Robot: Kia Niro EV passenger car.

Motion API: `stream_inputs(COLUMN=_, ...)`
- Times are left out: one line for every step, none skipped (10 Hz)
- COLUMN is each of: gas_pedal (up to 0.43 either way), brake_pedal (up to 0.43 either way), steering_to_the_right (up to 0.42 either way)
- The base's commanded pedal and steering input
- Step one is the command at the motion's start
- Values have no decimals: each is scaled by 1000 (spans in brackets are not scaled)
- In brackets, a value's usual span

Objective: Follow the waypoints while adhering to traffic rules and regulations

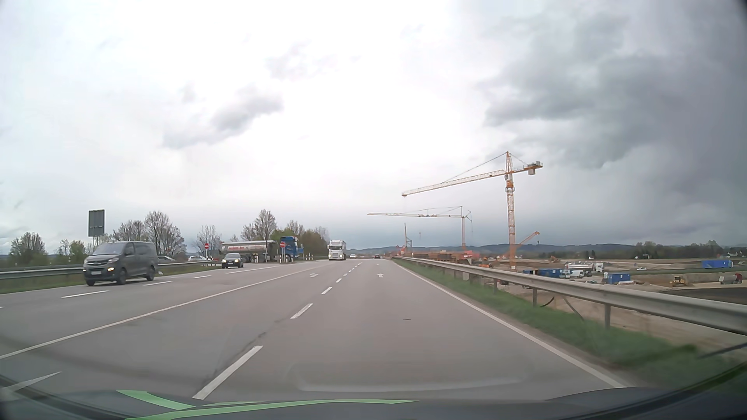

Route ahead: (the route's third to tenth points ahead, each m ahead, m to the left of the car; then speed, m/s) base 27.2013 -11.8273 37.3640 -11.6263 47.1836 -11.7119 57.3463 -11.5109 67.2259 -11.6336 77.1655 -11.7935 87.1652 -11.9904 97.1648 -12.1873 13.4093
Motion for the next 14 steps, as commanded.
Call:
stream_inputs(gas_pedal=157, brake_pedal=0, steering_to_the_right=-1)
stream_inputs(gas_pedal=157, brake_pedal=0, steering_to_the_right=-1)
stream_inputs(gas_pedal=157, brake_pedal=0, steering_to_the_right=-1)
stream_inputs(gas_pedal=157, brake_pedal=0, steering_to_the_right=0)
stream_inputs(gas_pedal=157, brake_pedal=0, steering_to_the_right=0)
stream_inputs(gas_pedal=157, brake_pedal=0, steering_to_the_right=0)
stream_inputs(gas_pedal=157, brake_pedal=0, steering_to_the_right=0)
stream_inputs(gas_pedal=150, brake_pedal=0, steering_to_the_right=0)
stream_inputs(gas_pedal=150, brake_pedal=0, steering_to_the_right=0)
stream_inputs(gas_pedal=150, brake_pedal=0, steering_to_the_right=0)
stream_inputs(gas_pedal=150, brake_pedal=0, steering_to_the_right=0)
stream_inputs(gas_pedal=150, brake_pedal=0, steering_to_the_right=0)
stream_inputs(gas_pedal=150, brake_pedal=0, steering_to_the_right=0)
stream_inputs(gas_pedal=150, brake_pedal=0, steering_to_the_right=0)
